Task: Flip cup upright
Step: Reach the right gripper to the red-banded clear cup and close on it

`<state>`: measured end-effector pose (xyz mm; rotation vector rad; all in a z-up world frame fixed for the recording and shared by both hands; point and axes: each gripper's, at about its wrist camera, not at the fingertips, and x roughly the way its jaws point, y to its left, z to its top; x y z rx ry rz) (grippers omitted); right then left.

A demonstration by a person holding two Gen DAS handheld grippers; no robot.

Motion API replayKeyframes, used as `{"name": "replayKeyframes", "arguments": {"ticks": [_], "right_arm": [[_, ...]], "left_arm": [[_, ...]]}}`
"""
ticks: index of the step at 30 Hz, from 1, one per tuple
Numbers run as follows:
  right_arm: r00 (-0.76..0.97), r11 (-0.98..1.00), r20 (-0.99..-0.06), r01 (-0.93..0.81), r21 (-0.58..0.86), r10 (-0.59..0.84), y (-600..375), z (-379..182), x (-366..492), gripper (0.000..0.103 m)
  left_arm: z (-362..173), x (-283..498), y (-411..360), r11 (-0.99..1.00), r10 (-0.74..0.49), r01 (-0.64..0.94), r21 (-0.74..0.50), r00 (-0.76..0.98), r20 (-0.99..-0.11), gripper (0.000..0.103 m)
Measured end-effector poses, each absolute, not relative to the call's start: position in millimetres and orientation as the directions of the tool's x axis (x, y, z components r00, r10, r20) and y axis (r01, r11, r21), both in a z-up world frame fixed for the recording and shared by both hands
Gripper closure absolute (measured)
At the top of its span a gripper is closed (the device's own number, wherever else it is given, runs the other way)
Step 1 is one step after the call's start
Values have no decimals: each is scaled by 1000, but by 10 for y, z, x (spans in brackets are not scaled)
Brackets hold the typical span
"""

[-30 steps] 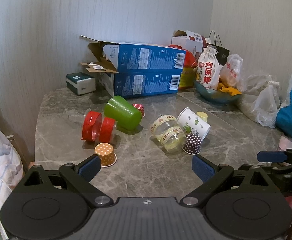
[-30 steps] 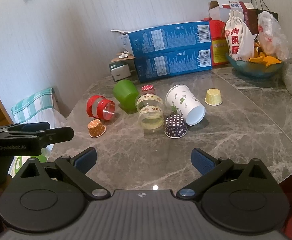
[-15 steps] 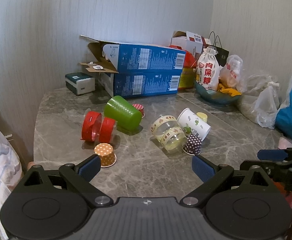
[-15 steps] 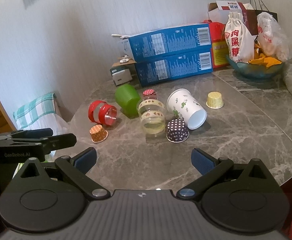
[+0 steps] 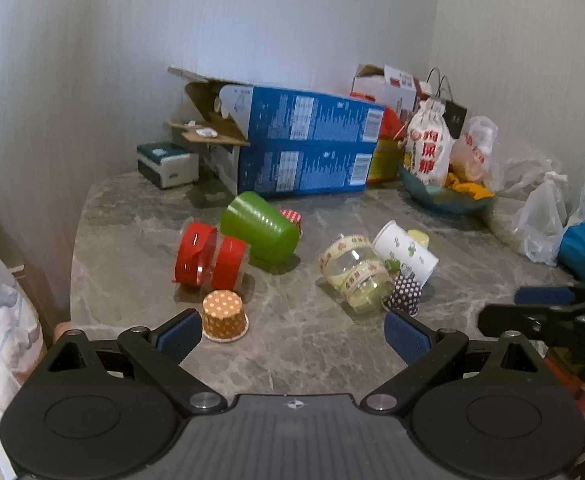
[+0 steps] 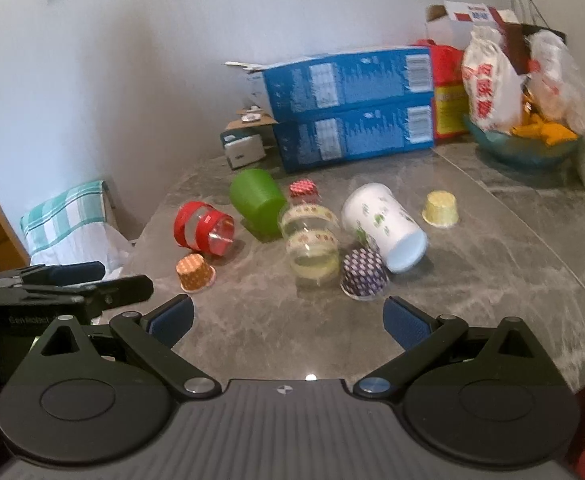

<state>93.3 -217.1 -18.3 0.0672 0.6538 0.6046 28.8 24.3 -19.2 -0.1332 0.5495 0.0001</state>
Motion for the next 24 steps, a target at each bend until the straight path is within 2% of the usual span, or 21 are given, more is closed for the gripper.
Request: {"name": "replayKeyframes", "arguments": {"ticks": [3,7,10,14,16,20,24], "right_arm": [[610,784,-536,-594,178,584,-1997,-39,1020,1],[613,727,-524,-686,18,591,-1592,184,1199,1],[565,645,-585,-759,-92,582,-1159,262,1370,1],[390,499,-711,-864,-62,586,-590,228,1667,1],[370,474,-756,-876,-91,539,-354,128,1822,2],[329,472,-825,-877,-87,460,-52,-120,2162,18],[270,453,-861,-890,-52,432,73,-244,2340,23]], "left_arm": [[-189,243,321,989,-47,-27,-143,869,-493,4],[-220,194,458,986,-24,-58,-154,875,-483,4],[-260,134,567,984,10,-93,-152,879,-477,3],[-333,74,717,977,26,-125,-172,874,-484,3],[-367,35,798,972,38,-145,-185,873,-486,3],[-431,-53,948,962,59,-180,-204,870,-489,3],[-494,-88,1060,954,62,-199,-223,863,-502,3]]}}
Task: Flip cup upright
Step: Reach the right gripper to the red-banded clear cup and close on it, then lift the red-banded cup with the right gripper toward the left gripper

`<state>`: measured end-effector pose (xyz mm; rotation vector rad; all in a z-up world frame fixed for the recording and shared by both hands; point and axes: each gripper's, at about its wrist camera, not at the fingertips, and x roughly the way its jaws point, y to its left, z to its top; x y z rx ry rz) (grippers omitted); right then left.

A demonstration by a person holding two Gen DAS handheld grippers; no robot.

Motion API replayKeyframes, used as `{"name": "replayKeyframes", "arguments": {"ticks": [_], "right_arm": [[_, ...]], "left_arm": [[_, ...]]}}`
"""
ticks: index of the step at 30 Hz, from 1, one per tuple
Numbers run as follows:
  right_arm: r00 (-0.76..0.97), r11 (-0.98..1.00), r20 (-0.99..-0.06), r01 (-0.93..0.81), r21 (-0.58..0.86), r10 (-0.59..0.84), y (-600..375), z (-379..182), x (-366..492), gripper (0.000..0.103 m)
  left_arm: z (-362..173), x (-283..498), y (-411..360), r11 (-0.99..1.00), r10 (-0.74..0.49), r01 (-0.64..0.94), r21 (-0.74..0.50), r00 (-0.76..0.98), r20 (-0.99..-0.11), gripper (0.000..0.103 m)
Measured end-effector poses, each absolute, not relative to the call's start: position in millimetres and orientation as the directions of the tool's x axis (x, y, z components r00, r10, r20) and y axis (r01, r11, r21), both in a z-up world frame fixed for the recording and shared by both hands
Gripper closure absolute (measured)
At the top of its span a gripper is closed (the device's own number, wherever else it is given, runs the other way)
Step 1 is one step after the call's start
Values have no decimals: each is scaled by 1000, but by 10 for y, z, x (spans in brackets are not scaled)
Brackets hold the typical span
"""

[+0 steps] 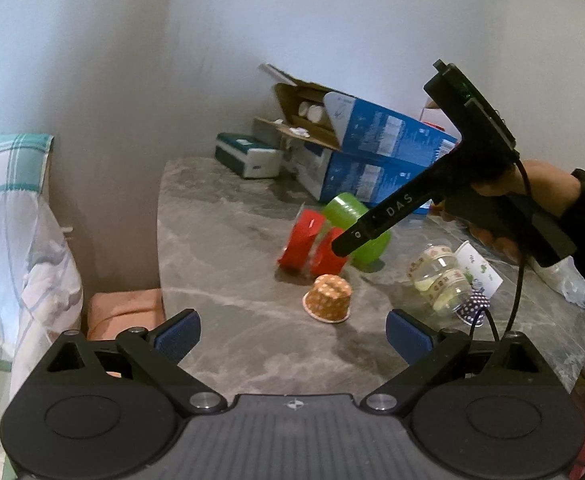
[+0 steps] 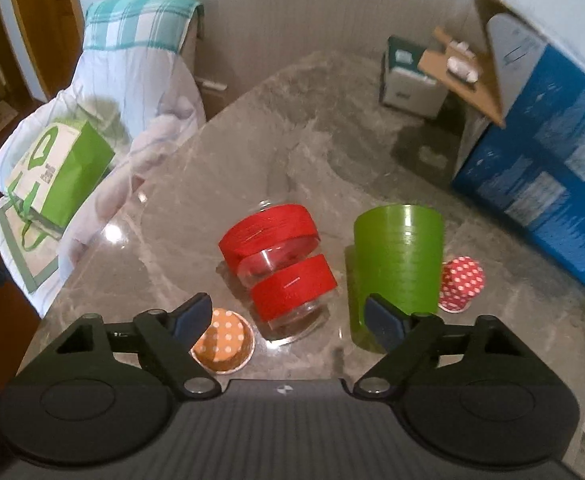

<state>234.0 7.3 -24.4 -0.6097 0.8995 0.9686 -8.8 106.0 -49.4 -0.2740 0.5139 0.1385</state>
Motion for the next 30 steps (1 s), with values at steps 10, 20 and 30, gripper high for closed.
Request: {"name": "replayKeyframes", "arguments": {"ticks": [10,20,30], "right_arm": [[191,399,-896,-917,-17,401,245,-354,2510,31],[179,412,-922,-911,-24,342,431,-524,2573,42],[198,418,-923,-907,-44,331,548,-531,2591,42]], "left_arm": [[-548,-98,1171,946,26,-181,-271,871,-491,3],[-600,-176,1232,924,-8,-180,-336,872,-489,3],[-594,-270,1273,912,17,-214,-349,871,-490,3]]}}
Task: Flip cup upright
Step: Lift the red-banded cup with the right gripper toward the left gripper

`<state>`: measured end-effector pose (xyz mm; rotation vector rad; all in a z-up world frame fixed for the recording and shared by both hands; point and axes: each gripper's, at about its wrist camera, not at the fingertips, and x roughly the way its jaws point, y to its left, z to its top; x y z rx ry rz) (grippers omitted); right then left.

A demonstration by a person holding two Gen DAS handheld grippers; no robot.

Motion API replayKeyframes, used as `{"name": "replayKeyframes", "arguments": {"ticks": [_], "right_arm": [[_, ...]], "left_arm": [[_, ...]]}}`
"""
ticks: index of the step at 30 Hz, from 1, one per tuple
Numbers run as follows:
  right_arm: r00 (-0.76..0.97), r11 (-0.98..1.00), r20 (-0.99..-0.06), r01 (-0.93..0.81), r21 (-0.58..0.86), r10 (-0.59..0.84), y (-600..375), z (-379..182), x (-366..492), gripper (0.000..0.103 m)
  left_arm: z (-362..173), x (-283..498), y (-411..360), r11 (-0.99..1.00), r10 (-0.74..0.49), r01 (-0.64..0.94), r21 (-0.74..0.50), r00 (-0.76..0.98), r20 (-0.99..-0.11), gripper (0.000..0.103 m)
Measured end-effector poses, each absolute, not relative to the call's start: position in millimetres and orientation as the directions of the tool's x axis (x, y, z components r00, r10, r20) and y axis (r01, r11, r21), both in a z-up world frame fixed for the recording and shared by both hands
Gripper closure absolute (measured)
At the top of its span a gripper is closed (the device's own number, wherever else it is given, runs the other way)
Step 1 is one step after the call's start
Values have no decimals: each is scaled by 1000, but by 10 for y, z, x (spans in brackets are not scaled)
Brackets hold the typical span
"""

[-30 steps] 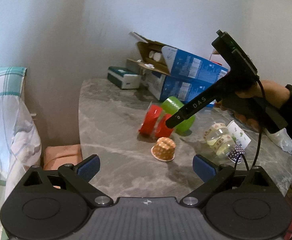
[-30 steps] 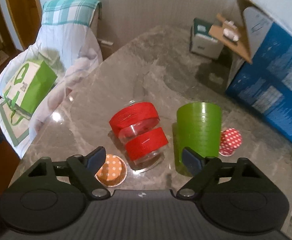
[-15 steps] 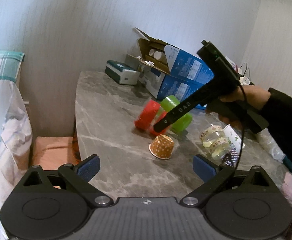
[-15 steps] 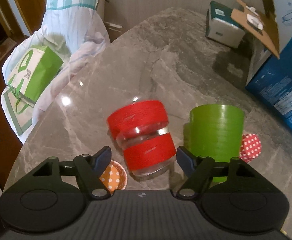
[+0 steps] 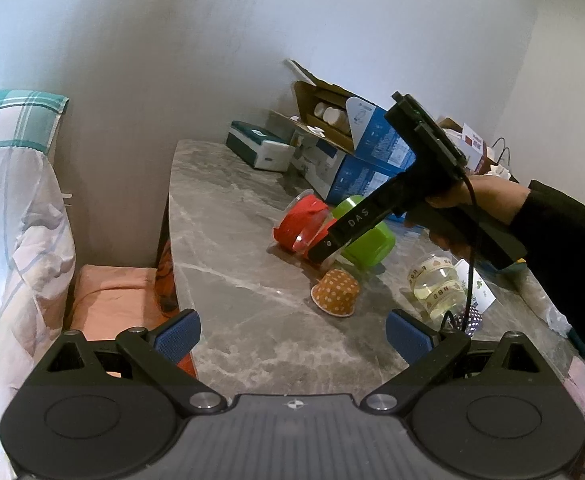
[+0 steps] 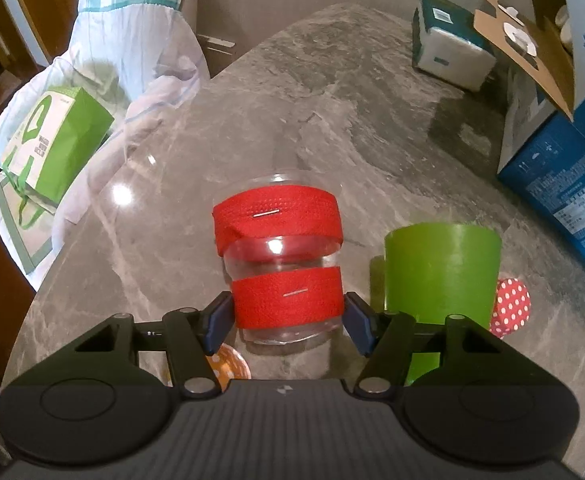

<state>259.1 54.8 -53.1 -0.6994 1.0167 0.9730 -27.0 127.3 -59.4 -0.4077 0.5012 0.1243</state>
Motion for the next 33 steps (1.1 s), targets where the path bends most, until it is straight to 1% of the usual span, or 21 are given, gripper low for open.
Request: {"name": "replayKeyframes", "arguments": {"ticks": [4,10,14,17,20,25,28,33], "right_arm": [[198,420,-925,-906,-48,323,598,-559,2601,45],[207,466,-890,-885,6,405,448,-327,2555,46],[236,511,-851,-859,43,469,67,17,2346,46],[235,577,-817,-805,140,526,-441,237,2096,46],[233,633,-830,-754,176,507,-832,270,1811,46],[230,722,-856,-658,213,463,-1354,99,1343,46],[238,755,-840,-597,269,487,-1531,-140,1252,46],[212,779,-818,-499,380,534,-1645,-576,1284,46]], "left_arm": [[-594,-307,1302,907,28,-230,-354,870,-493,3],[-575,-332,1333,898,34,-244,-366,868,-496,3],[-503,-370,1289,904,28,-229,-361,874,-484,3],[-452,-399,1227,909,-12,-189,-371,879,-477,3],[-423,-413,1141,910,-67,-140,-390,878,-473,3],[-376,-410,943,901,-172,-52,-430,867,-467,3],[-400,-376,842,876,-234,-20,-482,856,-462,3],[-461,-323,677,883,-233,-41,-468,826,-513,3]]}}
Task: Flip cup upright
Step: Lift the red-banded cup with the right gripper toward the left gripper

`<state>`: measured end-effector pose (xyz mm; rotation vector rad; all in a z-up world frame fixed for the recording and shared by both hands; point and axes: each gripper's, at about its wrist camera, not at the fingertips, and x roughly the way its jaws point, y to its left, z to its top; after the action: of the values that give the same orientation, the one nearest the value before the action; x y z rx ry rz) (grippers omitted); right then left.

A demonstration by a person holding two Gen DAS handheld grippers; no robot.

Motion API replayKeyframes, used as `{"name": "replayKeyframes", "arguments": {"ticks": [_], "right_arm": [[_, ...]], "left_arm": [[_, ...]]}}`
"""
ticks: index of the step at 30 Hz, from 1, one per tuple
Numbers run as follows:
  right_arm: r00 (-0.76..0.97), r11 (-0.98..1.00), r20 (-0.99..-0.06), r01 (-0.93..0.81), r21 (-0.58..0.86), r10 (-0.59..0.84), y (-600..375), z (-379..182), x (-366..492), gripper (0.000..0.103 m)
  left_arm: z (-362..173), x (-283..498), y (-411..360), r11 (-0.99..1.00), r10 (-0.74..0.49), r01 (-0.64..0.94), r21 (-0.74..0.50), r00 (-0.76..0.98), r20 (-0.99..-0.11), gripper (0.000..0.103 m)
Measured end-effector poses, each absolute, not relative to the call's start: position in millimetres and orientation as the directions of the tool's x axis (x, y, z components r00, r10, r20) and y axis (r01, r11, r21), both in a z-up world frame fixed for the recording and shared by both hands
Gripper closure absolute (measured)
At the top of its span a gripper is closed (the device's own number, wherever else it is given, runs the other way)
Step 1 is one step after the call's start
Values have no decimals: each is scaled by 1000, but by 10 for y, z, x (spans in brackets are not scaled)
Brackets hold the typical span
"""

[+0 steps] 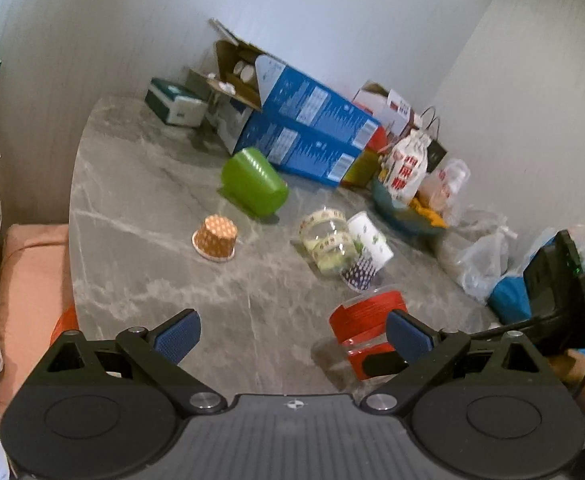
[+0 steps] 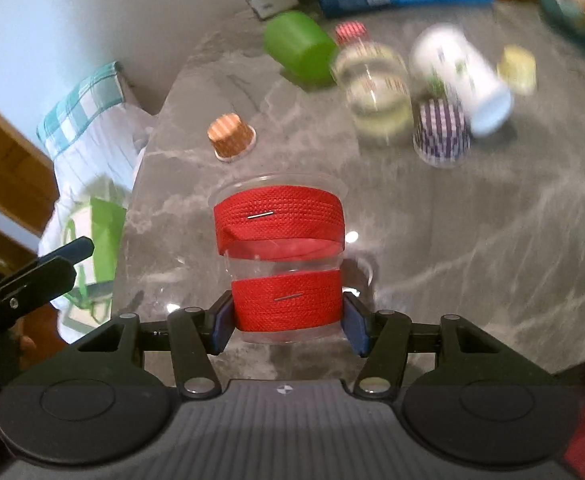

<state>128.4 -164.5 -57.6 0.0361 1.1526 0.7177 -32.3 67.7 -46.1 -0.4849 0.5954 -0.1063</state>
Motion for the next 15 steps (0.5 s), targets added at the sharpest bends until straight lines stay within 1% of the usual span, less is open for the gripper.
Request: {"name": "replayKeyframes", "arguments": {"ticks": [3,7,11,15], "right_arm": [[213,780,-801,-463,422,560,-1705,-712,1295,46],[202,763,-775,-438,475,598,-1759,-788,1269,46],[196,750,-758,-427,506,623,-1887,-848,1198,46],[211,742,-744,-436,509,634,-1964,-849,1110,46]], "left_arm": [[-502,-247,615,872,-254,-54,-487,800,-543,3],[-542,-60,494,873,-266,-73,-482,758,-596,3],[-641,201,419,809,-369,-99,-580,683,-631,3],[-710,443,313,772,-428,-114,-626,635,-643,3]]}}
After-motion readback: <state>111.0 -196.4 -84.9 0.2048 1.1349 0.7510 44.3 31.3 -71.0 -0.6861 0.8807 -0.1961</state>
